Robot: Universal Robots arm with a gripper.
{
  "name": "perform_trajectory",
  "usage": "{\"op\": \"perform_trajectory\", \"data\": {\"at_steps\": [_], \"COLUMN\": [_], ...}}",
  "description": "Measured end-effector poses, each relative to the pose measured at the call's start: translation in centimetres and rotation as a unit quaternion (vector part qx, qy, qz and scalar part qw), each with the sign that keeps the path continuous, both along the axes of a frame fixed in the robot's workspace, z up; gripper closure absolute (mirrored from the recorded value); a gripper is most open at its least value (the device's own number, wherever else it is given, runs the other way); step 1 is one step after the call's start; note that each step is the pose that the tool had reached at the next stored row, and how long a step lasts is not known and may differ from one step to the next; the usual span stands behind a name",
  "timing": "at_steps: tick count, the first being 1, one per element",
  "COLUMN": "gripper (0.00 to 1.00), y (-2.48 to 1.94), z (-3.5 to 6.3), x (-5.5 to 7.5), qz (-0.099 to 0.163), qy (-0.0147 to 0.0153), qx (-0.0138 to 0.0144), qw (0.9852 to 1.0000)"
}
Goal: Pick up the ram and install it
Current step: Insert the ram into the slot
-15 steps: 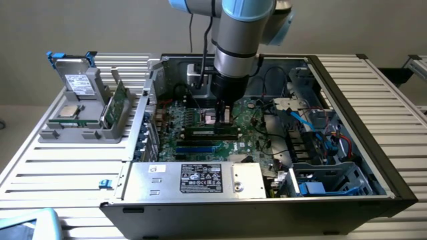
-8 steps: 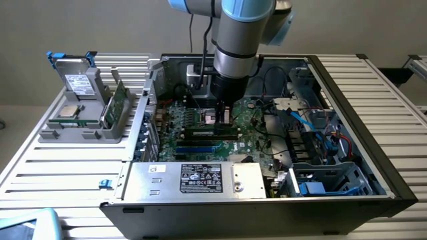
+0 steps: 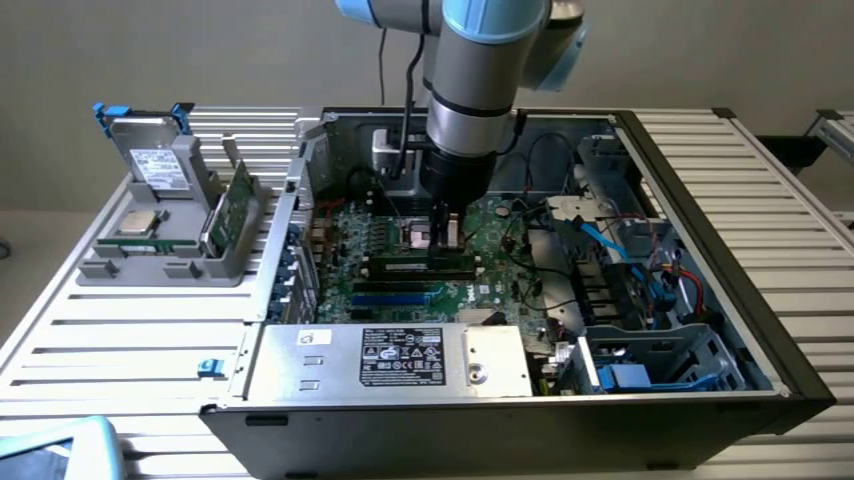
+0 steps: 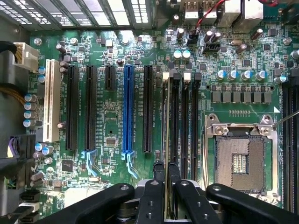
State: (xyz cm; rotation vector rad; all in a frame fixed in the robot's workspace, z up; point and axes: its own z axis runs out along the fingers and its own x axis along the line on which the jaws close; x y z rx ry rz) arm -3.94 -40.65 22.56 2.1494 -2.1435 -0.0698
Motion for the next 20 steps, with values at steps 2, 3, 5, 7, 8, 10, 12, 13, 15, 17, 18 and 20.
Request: {"op": "perform_trajectory", "data": {"at_steps": [2, 3, 5, 7, 8, 10, 12, 13, 15, 17, 18, 20], "gripper": [0.85, 0.85, 0.85, 0.85, 0.85, 0.85, 0.85, 0.85, 0.85, 0.85, 0.85, 0.85], "y": [0.00, 0.00, 0.00, 0.01, 0.01, 0.01, 0.01, 0.01, 0.01, 0.01, 0.02, 0.02], "z": [0.00, 0.00, 0.00, 0.00, 0.00, 0.00, 0.00, -0.01, -0.04, -0.07, -0.11, -0.16], "x": [0.00, -0.01, -0.01, -0.01, -0.01, -0.01, 0.00, 0.00, 0.00, 0.02, 0.02, 0.02], "qz": [0.001, 0.002, 0.003, 0.005, 0.006, 0.007, 0.008, 0.008, 0.009, 0.009, 0.009, 0.009], "qy": [0.0000, -0.0001, -0.0001, -0.0001, -0.0001, -0.0002, -0.0002, -0.0002, -0.0002, -0.0002, -0.0003, -0.0002], "qx": [0.0000, 0.0000, 0.0000, 0.0000, 0.0000, 0.0000, 0.0000, -0.0001, 0.0000, 0.0000, 0.0001, 0.0000], "qw": [1.0000, 1.0000, 1.0000, 1.0000, 1.0000, 1.0000, 1.0000, 1.0000, 1.0000, 1.0000, 1.0000, 1.0000]}}
